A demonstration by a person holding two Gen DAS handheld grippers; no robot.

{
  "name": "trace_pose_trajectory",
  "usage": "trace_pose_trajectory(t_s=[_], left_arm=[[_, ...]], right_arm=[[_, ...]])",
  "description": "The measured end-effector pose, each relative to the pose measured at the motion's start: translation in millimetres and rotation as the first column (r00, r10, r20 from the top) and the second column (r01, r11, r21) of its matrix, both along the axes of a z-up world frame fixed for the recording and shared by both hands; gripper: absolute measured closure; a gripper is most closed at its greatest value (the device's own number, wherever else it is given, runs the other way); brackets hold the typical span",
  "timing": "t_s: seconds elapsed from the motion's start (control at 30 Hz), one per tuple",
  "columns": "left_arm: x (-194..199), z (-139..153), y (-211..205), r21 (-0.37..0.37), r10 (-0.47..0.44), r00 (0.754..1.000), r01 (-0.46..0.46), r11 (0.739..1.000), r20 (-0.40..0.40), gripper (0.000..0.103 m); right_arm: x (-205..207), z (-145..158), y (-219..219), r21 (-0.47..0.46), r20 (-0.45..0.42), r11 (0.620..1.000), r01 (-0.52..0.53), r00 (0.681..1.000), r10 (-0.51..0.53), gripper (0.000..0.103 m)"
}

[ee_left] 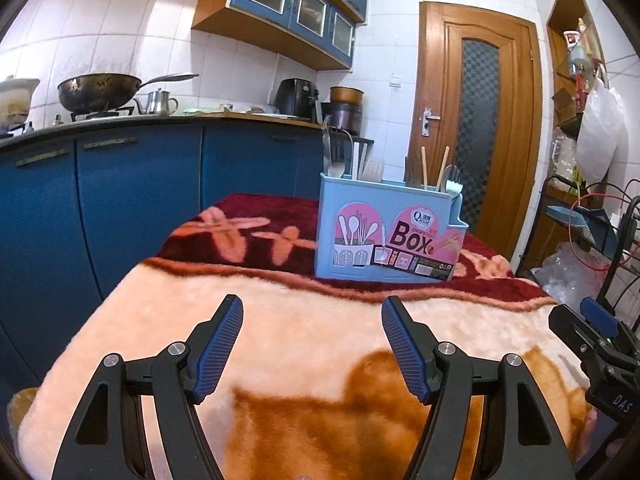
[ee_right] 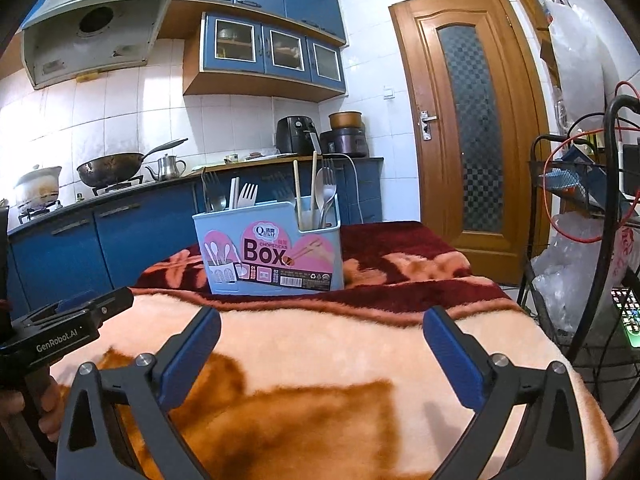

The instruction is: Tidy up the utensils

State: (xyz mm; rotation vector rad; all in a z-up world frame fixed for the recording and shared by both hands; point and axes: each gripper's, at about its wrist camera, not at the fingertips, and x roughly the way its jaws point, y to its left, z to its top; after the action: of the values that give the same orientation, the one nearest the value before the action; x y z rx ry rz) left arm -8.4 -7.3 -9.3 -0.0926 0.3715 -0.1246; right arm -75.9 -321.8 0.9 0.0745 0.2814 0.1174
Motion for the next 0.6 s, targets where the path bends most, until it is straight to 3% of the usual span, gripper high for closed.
trace_pose_trajectory(t_s=[0.6], left_arm=[[0.5, 0.0, -4.8, 0.037, 0.008, 1.000, -0.008, 0.999, -0.011, 0.030]], right_arm=[[2.0, -1.4, -1.3, 0.023, -0.015, 1.000, -0.003, 1.000, 0.003, 0.000]])
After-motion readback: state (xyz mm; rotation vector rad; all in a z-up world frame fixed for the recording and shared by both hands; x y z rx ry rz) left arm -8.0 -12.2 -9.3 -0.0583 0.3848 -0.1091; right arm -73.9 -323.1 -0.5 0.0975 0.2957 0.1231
